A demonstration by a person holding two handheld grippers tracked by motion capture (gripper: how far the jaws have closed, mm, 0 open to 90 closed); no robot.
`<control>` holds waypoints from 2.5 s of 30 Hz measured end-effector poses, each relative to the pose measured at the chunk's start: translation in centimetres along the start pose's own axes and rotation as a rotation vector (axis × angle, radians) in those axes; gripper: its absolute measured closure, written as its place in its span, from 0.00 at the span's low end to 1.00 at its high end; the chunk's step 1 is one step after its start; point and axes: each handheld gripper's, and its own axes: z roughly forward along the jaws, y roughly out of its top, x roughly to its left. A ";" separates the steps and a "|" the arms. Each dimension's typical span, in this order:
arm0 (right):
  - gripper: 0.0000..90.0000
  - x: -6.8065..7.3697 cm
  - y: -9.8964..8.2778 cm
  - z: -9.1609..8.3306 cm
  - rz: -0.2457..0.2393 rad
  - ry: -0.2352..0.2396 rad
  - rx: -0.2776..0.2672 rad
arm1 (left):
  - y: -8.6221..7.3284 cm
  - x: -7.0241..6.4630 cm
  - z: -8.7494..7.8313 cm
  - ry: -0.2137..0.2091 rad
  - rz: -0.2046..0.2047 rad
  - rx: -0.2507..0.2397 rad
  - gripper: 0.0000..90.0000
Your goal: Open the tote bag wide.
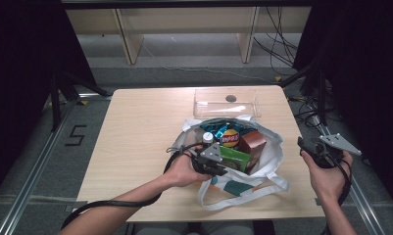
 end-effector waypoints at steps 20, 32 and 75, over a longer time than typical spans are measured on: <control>0.58 -0.1 0.1 0.0 -0.022 0.019 0.012 | -1.8 0.4 2.2 0.043 0.009 0.027 0.97; 0.56 0.0 0.0 0.0 0.005 0.001 -0.009 | -1.5 -0.1 1.4 0.035 -0.015 0.011 0.81; 0.77 2.1 3.9 -1.5 -0.042 0.114 -0.088 | -3.9 3.1 -13.8 0.364 -0.155 -0.313 0.50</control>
